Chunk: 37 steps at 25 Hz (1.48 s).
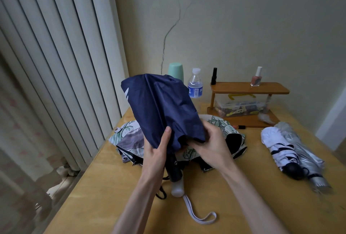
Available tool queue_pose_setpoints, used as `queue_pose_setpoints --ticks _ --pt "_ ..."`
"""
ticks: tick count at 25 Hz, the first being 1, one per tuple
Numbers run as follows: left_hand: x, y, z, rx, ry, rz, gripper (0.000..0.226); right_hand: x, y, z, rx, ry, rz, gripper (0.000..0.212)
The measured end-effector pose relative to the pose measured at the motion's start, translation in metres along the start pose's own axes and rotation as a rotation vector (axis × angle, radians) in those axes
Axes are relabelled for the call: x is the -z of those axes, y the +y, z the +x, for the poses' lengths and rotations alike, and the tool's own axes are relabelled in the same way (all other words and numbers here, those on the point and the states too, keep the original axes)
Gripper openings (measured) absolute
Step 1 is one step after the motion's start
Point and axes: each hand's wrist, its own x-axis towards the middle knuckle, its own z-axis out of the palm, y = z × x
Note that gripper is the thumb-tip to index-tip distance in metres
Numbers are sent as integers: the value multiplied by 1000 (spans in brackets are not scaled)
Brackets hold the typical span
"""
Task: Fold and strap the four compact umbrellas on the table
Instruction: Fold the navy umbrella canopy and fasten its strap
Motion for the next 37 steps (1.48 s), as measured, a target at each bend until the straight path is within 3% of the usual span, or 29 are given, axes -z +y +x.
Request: queue_pose_setpoints --ticks 5,8,12,15,19,22,23,25,27,28,31,34,37 --pt "2 1 2 -56 8 119 72 -11 2 -3 -12 -67 -120 26" --pt "7 2 5 -68 84 130 67 -6 1 -2 -3 104 -158 21" --pt "19 3 11 -47 179 75 63 8 -9 -2 28 380 -186 43" --pt "26 5 14 -46 210 80 64 15 -8 -1 164 466 -399 41" --pt "26 5 13 -83 188 138 68 16 -2 -7 362 442 -694 42" --pt "27 8 12 -95 168 126 77 32 -6 0 267 374 -626 49" --pt "27 8 12 -97 150 133 80 42 -9 3 128 236 -525 56" --pt "30 9 12 -107 90 189 79 66 -19 5 -186 -209 -330 75" --pt "33 15 10 -124 12 265 68 81 -30 3 -295 -494 -205 94" --pt "33 19 9 -128 -26 299 65 83 -34 3 -270 -473 -150 93" --pt "37 23 7 -139 -117 402 67 69 -39 8 -135 -96 -67 69" --pt "40 26 6 -140 -191 452 73 58 -33 13 -77 -62 -147 49" --pt "43 29 8 -140 -245 511 69 59 -30 13 -67 -51 -122 45"
